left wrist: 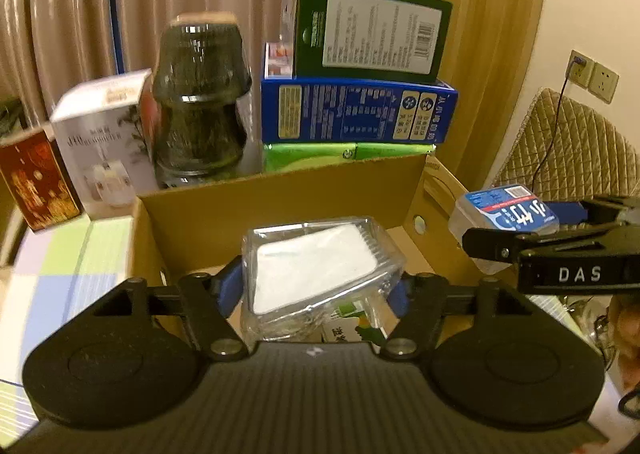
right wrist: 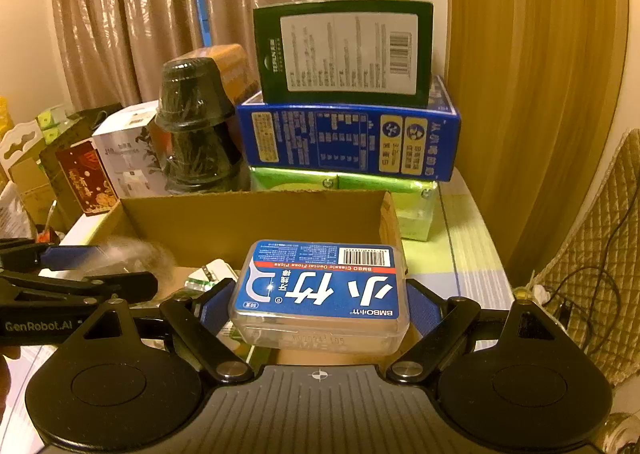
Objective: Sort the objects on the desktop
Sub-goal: 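Open both grippers to drop the packet and toothpick case into the box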
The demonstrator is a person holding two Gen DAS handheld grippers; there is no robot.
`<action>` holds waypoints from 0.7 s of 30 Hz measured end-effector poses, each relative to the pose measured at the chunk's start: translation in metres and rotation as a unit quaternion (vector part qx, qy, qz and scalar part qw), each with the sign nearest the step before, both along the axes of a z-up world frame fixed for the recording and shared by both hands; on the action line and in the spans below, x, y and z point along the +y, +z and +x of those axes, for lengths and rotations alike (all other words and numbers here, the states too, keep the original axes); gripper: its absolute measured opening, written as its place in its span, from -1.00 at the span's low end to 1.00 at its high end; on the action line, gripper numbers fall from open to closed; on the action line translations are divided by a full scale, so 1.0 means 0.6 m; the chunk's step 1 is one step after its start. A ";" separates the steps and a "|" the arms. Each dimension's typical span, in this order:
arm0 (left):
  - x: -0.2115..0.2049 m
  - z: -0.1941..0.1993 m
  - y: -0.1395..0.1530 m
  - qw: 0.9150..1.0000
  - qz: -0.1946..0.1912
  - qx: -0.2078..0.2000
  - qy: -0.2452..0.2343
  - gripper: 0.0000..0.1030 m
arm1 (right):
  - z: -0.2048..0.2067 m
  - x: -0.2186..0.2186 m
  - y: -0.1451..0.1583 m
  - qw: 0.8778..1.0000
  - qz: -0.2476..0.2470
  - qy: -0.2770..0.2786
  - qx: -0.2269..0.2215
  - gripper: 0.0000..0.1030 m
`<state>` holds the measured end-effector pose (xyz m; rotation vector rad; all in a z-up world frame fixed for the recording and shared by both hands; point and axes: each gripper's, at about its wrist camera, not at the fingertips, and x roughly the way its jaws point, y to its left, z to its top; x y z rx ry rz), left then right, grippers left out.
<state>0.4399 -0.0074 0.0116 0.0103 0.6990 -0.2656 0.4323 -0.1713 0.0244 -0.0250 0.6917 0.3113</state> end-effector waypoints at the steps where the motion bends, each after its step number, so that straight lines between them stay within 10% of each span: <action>1: 0.002 0.003 -0.002 1.000 -0.004 0.001 0.003 0.35 | 0.001 0.000 -0.002 1.000 0.001 0.000 0.002 0.66; 21: 0.070 -0.058 0.007 0.999 -0.024 -0.007 0.036 0.43 | -0.008 -0.005 0.005 0.998 0.058 -0.007 0.003 0.81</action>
